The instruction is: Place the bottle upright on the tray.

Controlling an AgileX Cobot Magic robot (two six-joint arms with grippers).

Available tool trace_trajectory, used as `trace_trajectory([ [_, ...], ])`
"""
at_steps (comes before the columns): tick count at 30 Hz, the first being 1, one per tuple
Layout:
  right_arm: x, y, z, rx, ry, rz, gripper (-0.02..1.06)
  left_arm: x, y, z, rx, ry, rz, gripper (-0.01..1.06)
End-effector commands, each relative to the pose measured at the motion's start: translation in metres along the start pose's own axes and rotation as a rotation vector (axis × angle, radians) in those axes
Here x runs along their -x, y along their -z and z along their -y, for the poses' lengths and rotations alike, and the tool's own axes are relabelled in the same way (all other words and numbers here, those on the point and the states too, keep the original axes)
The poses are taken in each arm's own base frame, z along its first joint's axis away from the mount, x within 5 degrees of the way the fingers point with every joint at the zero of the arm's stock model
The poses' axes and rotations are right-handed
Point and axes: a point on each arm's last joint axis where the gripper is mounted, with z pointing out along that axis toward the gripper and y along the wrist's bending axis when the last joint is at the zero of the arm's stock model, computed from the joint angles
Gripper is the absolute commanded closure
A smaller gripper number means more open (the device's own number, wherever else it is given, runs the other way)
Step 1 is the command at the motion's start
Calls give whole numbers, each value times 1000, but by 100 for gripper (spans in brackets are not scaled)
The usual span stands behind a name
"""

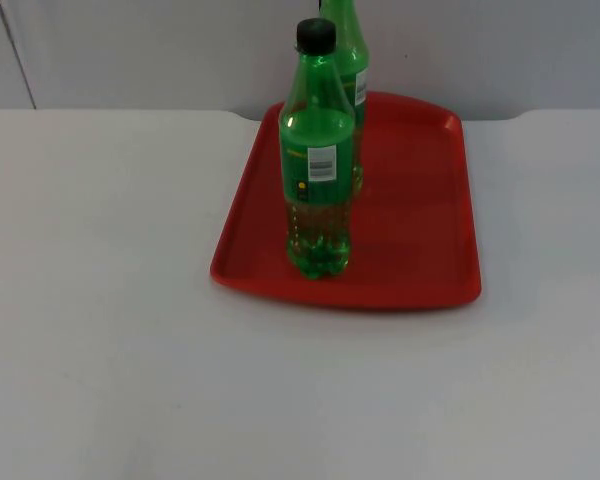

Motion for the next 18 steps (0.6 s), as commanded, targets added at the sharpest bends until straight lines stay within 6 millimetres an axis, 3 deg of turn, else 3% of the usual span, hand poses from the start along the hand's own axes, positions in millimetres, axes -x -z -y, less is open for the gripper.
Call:
trace_trajectory([
  [1,1,0,0,-5,2,18,-1,-2,0,0,7,-1,-3,0],
  [18,1,0,0,-3,7,18,-1,-2,0,-1,10,8,-3,0],
])
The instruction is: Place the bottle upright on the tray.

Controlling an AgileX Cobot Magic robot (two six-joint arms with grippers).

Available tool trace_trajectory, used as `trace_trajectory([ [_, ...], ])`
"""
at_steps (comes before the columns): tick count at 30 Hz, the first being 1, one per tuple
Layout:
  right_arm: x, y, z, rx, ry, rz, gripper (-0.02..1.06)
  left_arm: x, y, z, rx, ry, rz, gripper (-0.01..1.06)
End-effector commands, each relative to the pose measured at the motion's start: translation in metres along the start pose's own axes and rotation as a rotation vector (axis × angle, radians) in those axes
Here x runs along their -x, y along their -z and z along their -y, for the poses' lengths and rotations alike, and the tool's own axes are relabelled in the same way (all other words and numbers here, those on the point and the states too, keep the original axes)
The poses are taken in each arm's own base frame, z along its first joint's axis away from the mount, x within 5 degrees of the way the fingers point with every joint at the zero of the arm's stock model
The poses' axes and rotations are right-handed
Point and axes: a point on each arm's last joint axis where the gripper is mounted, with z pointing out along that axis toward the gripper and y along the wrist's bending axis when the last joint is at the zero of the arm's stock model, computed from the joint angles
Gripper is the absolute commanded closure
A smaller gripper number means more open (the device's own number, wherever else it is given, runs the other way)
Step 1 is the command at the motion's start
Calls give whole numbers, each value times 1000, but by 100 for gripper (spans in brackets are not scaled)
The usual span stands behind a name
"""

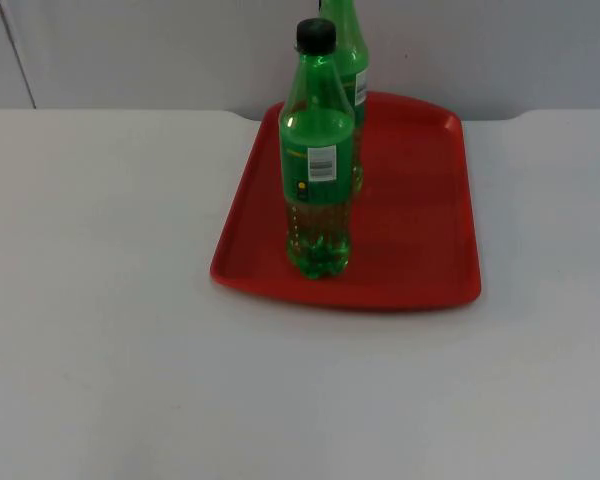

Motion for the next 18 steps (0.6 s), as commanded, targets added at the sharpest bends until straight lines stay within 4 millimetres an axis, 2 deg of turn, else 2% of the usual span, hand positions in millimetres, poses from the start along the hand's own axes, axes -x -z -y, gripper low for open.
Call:
trace_trajectory([
  [1,0,0,0,-2,7,13,-1,-2,0,-1,9,6,-3,0],
  [18,0,0,0,1,13,13,-1,-2,0,-1,11,14,-3,0],
])
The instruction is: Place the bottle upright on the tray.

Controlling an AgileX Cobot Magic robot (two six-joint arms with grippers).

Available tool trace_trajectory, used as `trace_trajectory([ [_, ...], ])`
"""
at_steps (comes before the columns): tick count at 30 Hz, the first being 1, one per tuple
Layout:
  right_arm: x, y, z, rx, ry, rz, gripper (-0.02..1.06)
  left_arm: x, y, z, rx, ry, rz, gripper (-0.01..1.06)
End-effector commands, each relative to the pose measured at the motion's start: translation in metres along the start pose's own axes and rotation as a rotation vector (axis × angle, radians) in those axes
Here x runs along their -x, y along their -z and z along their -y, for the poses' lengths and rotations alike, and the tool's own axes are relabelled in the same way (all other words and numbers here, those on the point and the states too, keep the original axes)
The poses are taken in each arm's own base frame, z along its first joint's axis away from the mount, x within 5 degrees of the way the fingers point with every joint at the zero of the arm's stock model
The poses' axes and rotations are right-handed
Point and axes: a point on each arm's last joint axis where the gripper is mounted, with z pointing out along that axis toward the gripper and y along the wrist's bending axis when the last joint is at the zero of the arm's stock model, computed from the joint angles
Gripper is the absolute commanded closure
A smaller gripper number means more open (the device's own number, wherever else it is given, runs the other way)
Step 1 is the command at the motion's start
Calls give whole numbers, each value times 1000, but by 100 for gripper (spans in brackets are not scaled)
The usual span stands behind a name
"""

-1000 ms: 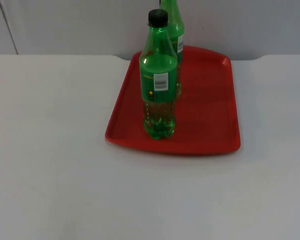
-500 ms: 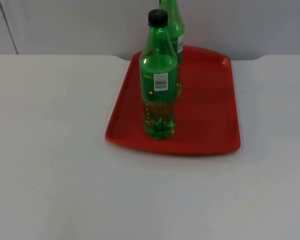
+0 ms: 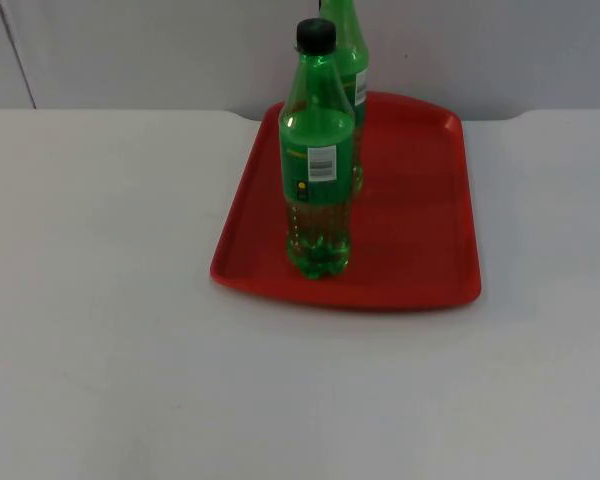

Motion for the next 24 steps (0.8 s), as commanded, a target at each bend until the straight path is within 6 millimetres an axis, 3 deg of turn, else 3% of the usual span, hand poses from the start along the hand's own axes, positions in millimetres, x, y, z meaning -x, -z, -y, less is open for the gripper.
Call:
trace_trajectory([
  [1,0,0,0,-1,5,10,-1,-2,0,0,6,7,-4,0],
  [15,0,0,0,-7,0,10,-1,-2,0,0,6,7,-4,0],
  [24,0,0,-1,-123,-60,7,-1,-2,0,0,7,6,-3,0],
])
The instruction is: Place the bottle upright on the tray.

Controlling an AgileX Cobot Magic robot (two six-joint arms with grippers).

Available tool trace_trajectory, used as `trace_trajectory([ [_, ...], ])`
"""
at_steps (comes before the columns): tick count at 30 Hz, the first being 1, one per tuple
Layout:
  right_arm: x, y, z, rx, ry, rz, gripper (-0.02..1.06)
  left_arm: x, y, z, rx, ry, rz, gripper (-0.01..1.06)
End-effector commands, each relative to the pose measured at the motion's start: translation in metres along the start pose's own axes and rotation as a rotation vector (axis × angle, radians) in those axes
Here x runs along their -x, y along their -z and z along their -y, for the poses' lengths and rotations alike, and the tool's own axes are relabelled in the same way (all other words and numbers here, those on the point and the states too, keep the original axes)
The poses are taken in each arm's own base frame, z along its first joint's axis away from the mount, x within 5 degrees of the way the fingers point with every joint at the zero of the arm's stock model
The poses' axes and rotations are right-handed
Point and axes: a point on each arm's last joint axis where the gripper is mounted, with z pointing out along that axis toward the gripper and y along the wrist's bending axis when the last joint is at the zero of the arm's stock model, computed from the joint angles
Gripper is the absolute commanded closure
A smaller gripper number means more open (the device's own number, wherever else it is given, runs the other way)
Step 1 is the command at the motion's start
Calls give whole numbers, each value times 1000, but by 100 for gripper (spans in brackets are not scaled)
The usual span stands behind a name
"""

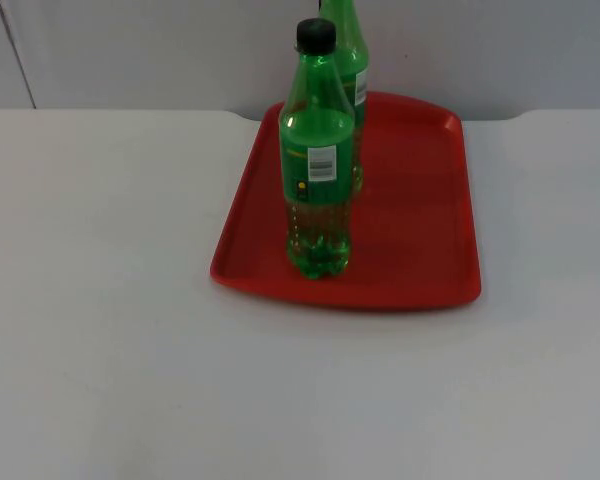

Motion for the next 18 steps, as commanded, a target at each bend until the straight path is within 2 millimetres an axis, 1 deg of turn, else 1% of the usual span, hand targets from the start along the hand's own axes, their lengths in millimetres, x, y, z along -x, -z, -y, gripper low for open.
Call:
trace_trajectory([
  [1,0,0,0,-21,-7,9,-1,-2,0,0,7,6,-3,0],
  [5,0,0,-1,-69,-32,8,-1,-2,0,0,7,6,-3,0],
  [18,0,0,-1,-76,-43,11,-1,-2,0,0,7,6,-3,0],
])
